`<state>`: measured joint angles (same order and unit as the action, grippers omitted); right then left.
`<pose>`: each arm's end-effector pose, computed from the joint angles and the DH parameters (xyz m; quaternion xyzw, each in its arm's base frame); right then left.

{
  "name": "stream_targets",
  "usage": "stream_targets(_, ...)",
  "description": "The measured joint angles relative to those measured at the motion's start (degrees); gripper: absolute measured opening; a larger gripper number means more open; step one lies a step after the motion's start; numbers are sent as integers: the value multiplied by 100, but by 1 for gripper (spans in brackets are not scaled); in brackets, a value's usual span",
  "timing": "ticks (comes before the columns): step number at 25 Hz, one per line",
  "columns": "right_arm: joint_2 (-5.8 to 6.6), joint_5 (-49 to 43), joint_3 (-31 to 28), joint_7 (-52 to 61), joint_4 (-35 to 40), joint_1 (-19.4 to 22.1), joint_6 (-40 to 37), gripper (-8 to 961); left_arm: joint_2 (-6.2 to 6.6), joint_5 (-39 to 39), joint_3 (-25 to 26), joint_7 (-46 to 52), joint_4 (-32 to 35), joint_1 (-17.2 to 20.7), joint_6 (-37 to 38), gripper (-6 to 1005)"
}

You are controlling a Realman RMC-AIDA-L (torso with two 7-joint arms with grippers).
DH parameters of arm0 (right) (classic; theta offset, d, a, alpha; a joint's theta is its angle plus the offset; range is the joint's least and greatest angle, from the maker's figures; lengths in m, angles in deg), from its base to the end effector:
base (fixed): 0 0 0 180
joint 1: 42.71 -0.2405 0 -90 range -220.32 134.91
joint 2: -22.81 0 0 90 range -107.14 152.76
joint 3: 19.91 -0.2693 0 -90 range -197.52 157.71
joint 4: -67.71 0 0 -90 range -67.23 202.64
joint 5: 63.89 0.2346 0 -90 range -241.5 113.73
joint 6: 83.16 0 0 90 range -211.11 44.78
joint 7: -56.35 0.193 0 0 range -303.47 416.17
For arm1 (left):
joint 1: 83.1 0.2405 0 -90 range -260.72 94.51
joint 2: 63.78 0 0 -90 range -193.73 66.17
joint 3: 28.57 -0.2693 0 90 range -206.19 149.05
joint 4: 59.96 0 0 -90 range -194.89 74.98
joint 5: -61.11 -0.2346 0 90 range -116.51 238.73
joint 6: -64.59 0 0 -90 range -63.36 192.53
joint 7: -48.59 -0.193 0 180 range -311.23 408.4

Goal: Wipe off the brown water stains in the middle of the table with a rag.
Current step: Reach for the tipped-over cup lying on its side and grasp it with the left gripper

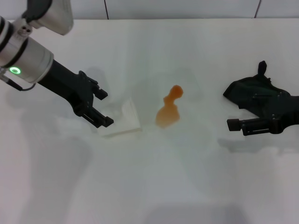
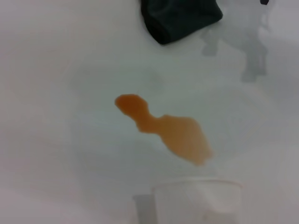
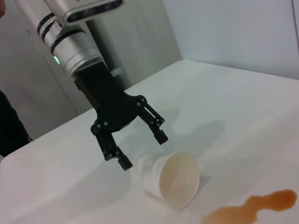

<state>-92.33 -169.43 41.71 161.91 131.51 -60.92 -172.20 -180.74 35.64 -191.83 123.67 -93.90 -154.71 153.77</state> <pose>0.2523 0.3525 -0.0043 -0.9415 0.2684 0.1714 0.1103 -0.2255 0.4374 -0.0465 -0.9875 -0.1145 0.1061 0.0200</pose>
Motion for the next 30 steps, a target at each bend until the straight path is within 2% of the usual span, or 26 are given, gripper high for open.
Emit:
stream_targets(3,0,0,1,0,0,2,-3,872,-55,-22,4,-2,84,-27,-101,875)
stream_targets(30,0,8,-35,0,10,2,1,872,-151,-206,5,5,384,-207,-490,872)
